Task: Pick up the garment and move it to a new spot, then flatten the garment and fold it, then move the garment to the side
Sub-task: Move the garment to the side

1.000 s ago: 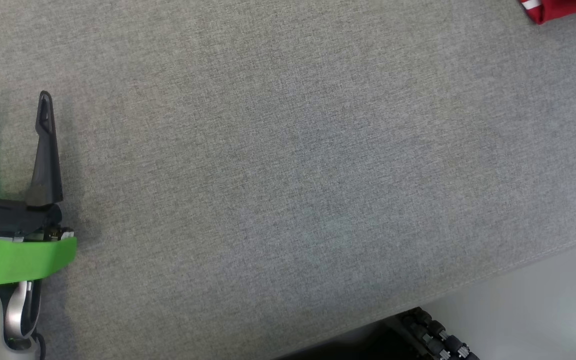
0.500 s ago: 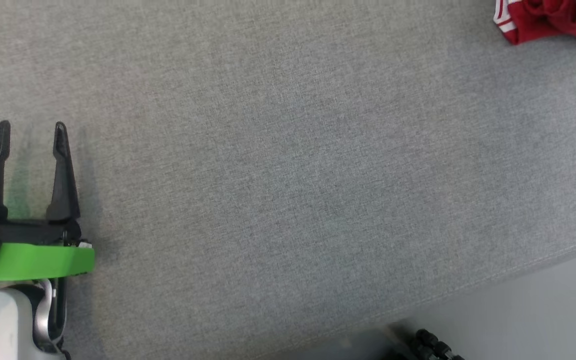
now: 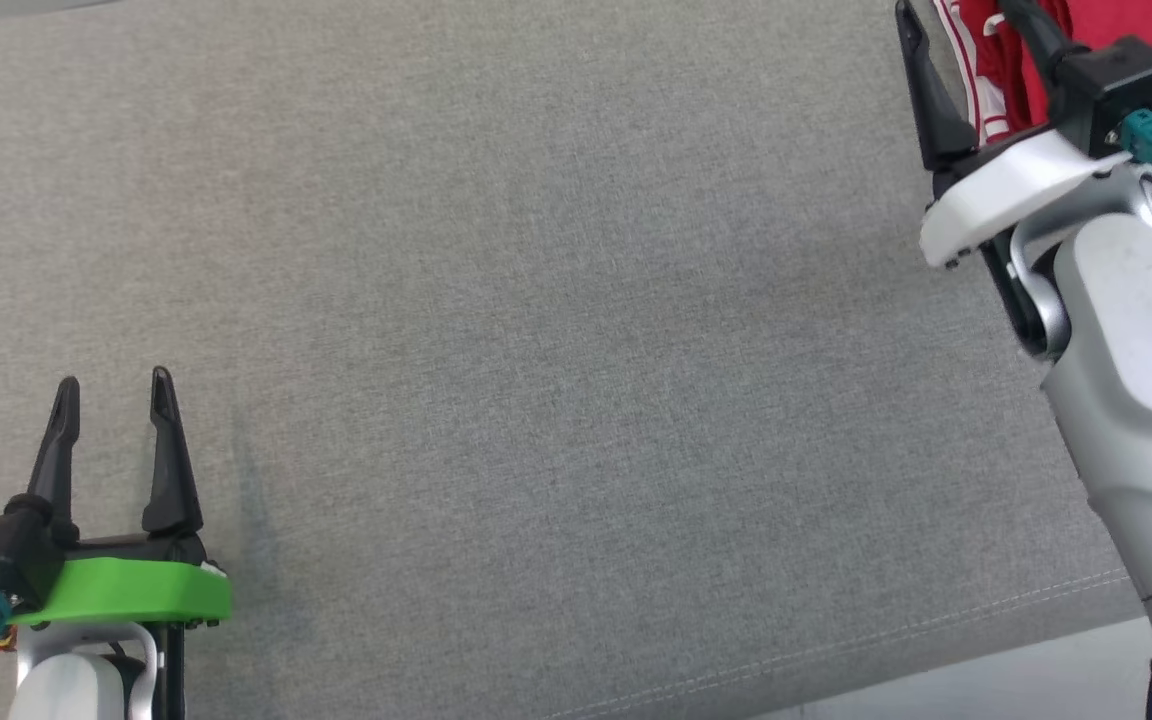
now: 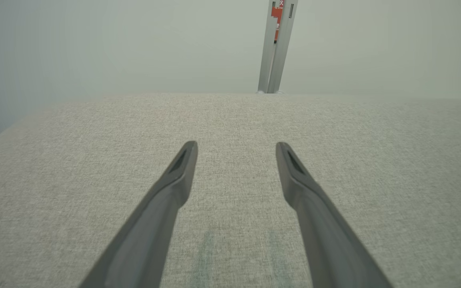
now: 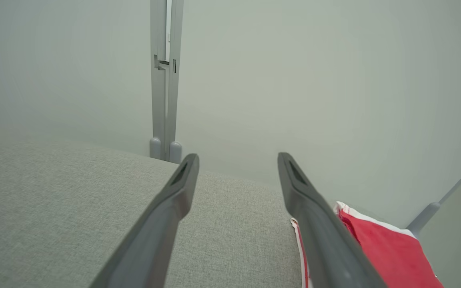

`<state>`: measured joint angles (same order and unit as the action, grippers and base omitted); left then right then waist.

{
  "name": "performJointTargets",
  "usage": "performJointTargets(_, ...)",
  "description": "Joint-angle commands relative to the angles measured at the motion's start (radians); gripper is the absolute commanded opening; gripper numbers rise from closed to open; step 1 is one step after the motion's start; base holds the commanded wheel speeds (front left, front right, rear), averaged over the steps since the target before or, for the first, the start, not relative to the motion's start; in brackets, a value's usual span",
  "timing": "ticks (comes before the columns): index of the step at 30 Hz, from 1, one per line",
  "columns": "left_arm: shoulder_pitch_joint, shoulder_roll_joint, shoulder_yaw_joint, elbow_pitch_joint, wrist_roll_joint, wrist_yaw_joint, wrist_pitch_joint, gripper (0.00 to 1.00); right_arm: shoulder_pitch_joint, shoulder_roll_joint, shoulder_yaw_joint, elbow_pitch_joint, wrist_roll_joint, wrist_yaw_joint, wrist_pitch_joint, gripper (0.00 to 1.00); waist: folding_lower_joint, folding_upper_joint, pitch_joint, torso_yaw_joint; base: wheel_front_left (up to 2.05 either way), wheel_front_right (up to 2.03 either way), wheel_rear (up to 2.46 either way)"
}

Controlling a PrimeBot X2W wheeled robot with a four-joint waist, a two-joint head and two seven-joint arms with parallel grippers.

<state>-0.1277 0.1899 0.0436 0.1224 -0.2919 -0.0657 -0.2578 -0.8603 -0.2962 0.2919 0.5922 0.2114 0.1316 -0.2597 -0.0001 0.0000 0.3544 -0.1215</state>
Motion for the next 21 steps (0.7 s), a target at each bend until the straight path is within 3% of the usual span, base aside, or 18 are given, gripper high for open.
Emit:
performJointTargets(1,0.019,-0.008,0.000,0.011,0.007,0.005,-0.007,1.00,0.041,0.007,-0.008,-0.019,0.007,-0.002,-0.005,1.00,0.0001,0.0000,-0.105,0.073,0.00,0.00,0.00)
performJointTargets(21,0.067,-0.041,0.016,0.071,0.035,-0.008,-0.008,1.00,0.528,0.124,-0.126,-0.302,0.012,-0.002,-0.005,1.00,0.0001,0.0000,-0.230,0.095,0.00,0.00,0.00)
